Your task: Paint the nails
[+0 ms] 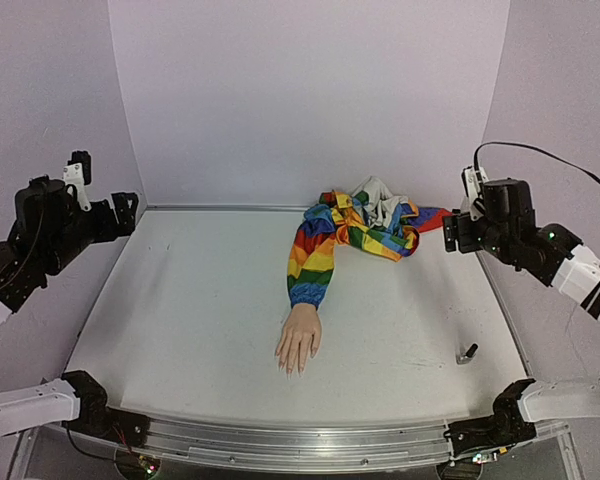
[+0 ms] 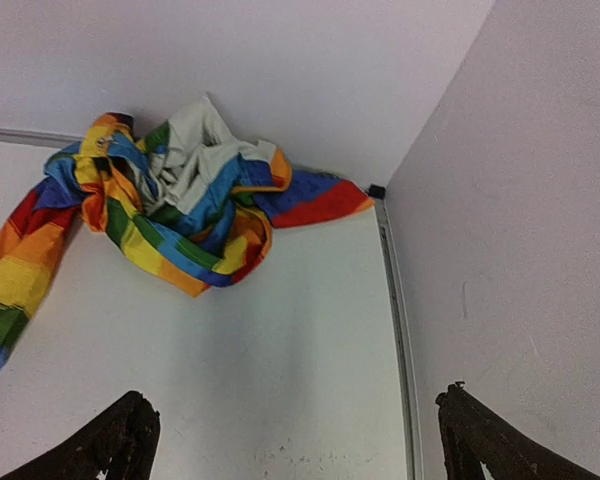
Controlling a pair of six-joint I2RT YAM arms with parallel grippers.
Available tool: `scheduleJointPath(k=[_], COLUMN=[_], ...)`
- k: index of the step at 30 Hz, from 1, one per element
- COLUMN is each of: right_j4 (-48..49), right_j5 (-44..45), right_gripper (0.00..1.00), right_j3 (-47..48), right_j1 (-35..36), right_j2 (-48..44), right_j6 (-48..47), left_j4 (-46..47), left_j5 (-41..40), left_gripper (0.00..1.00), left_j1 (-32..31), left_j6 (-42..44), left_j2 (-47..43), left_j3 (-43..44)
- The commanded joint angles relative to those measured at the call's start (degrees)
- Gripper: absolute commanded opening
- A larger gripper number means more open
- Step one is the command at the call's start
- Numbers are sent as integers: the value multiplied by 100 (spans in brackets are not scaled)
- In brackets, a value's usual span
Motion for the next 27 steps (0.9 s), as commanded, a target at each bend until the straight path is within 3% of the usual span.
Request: scheduleJointPath(k=[1,9,18,27], right_j4=[-677,-2398,-3251,-3292], right_j5=[-759,-1370,-2350,-3159], right_gripper=[98,98,98,77], right_j3=[-18,-129,-1195,-2176], right_j1=[-852,-2021,-2483,-2560], right_j2=[82,475,589,625], right_j6=[786,2469,4068,4736], left_j4=[316,465,641,781], left_j5=[826,1956,3284,3821], left_gripper=[99,99,99,100], left_j1=[615,1447,1768,1714], left_j6=[-110,-150,-388,-504], left_j2=[261,857,1361,1392], left_j3=[-104,-176,-33,-91])
